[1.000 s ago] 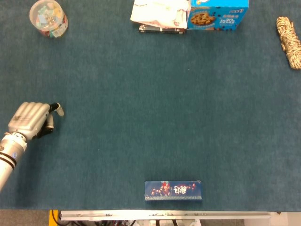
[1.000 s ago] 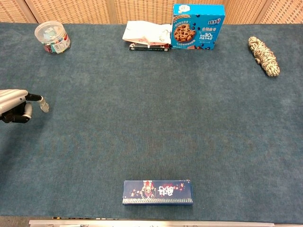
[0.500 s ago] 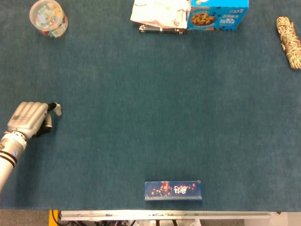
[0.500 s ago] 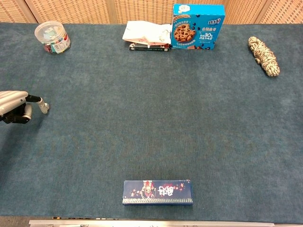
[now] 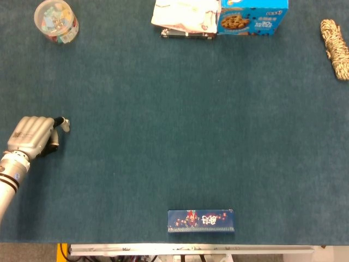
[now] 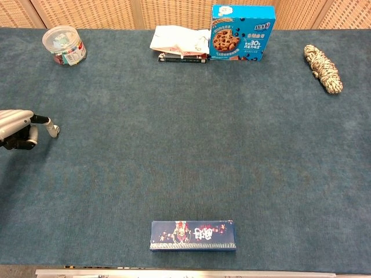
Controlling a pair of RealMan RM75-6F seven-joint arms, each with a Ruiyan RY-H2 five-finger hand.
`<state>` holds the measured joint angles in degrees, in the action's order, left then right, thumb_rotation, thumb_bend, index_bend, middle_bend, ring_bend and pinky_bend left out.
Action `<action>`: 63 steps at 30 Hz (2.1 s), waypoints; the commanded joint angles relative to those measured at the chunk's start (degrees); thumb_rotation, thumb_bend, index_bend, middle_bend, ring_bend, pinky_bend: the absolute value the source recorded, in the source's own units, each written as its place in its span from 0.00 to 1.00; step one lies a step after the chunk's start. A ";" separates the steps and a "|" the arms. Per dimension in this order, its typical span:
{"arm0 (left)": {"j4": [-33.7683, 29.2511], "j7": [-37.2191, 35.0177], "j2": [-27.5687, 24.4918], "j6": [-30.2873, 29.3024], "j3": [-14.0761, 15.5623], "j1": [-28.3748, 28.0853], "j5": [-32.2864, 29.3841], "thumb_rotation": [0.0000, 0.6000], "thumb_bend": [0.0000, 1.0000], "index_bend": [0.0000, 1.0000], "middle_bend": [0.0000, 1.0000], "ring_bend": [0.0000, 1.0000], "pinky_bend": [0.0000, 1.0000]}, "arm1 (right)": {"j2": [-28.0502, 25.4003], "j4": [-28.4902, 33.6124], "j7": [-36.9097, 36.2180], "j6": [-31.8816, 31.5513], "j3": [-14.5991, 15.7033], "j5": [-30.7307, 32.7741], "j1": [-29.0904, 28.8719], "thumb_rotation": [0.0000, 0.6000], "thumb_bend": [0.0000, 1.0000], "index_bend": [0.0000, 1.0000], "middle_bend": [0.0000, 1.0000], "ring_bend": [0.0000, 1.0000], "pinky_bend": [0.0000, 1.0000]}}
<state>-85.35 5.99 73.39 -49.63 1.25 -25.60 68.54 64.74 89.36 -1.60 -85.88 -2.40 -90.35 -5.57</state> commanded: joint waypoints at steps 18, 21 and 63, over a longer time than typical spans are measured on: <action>1.10 2.50 1.23 -0.49 -1.39 -1.04 -1.62 1.00 1.00 0.36 1.00 1.00 1.00 | -0.05 0.04 -0.11 0.02 -0.05 0.11 -0.01 1.00 0.22 0.80 0.61 0.53 0.77; 1.40 2.95 1.39 -0.69 -1.60 -1.06 -2.26 1.00 1.00 0.36 1.00 1.00 1.00 | -0.07 0.06 -0.14 0.02 -0.04 0.08 0.00 1.00 0.22 0.80 0.61 0.53 0.77; -5.27 6.40 -4.57 -37.94 1.04 16.23 18.98 1.00 0.73 0.19 0.26 0.27 0.33 | -0.04 0.15 0.63 0.35 -0.12 0.79 0.09 1.00 0.22 0.80 0.61 0.53 0.77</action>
<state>-91.28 12.03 68.51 -86.85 2.55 -10.06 87.31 64.71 89.51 -0.97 -85.52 -2.52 -89.56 -5.49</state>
